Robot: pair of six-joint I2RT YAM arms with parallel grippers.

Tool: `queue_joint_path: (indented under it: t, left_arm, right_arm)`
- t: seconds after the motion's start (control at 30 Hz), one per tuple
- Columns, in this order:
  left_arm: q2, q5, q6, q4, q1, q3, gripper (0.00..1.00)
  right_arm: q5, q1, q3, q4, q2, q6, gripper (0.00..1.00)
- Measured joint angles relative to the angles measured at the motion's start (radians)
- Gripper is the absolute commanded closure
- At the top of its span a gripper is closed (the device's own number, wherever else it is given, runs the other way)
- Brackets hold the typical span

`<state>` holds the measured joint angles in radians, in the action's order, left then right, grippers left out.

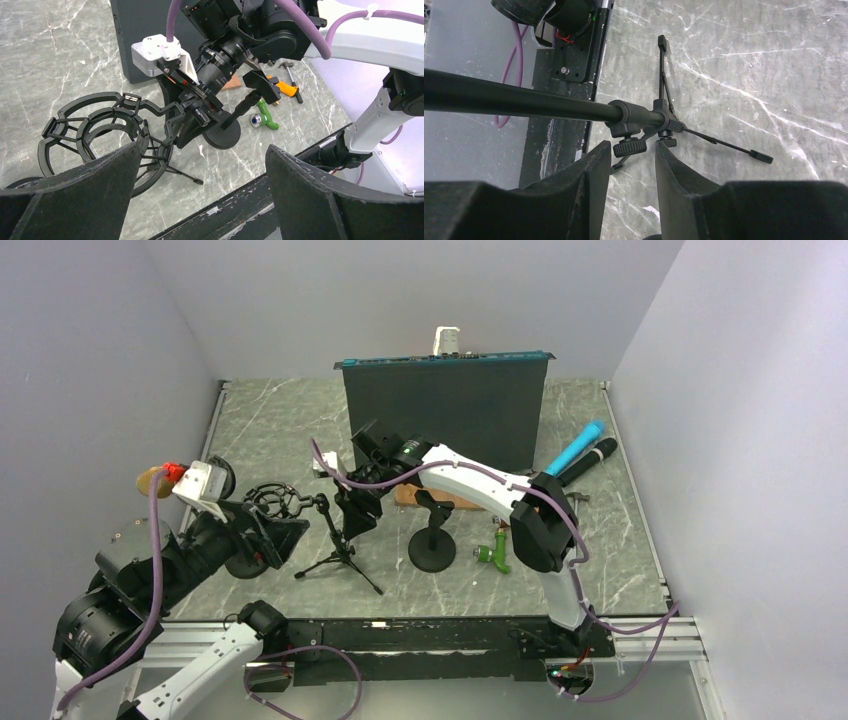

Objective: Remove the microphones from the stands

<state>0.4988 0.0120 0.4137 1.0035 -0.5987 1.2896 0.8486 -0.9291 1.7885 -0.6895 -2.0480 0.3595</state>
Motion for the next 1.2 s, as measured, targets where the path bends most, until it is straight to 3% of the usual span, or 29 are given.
queue_joint_path:
  t: [0.1, 0.37, 0.9, 1.2]
  left_arm:
    - [0.000, 0.000, 0.000, -0.003, 0.000, -0.003, 0.02]
    - [-0.007, 0.001, 0.003, -0.003, 0.000, -0.006, 0.03]
    - [-0.048, 0.092, 0.004, 0.007, 0.000, -0.069, 0.13]
    - [-0.079, 0.131, 0.018, 0.008, 0.000, -0.074, 0.14]
  right_arm:
    - [0.000, -0.004, 0.000, 0.000, 0.000, 0.000, 0.64]
    - [-0.013, -0.019, -0.007, 0.022, 0.000, 0.009, 1.00]
    - [-0.252, -0.097, -0.303, 0.344, 0.196, 0.002, 1.00]
    - [-0.341, -0.131, -0.367, 0.461, 0.222, 0.004, 1.00]
